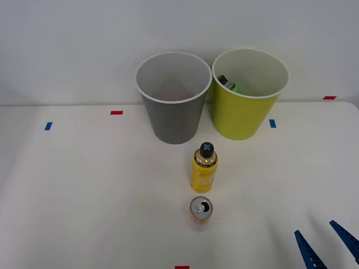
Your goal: Put cans in the gray bin, plastic bottles in the light green bin
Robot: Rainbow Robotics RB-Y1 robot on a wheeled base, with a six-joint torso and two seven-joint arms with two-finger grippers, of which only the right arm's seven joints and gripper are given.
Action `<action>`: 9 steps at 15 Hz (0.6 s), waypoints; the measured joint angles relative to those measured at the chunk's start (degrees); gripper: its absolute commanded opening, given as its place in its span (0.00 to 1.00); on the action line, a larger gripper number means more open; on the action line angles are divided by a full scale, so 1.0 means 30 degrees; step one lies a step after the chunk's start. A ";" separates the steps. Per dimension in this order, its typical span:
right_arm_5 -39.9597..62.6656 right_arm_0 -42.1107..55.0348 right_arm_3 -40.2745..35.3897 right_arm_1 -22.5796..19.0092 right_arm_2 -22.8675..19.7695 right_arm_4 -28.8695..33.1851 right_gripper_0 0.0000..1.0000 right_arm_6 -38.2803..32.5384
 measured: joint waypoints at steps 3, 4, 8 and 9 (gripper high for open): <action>0.0001 0.0009 0.0000 0.0005 0.0035 0.0010 1.00 0.0087; 0.0002 0.0017 0.0000 0.0002 0.0037 0.0011 1.00 0.0119; 0.0004 0.0095 0.0000 -0.0001 0.0173 0.0013 1.00 0.0295; 0.0004 0.0115 0.0000 -0.0001 0.0172 0.0013 1.00 0.0325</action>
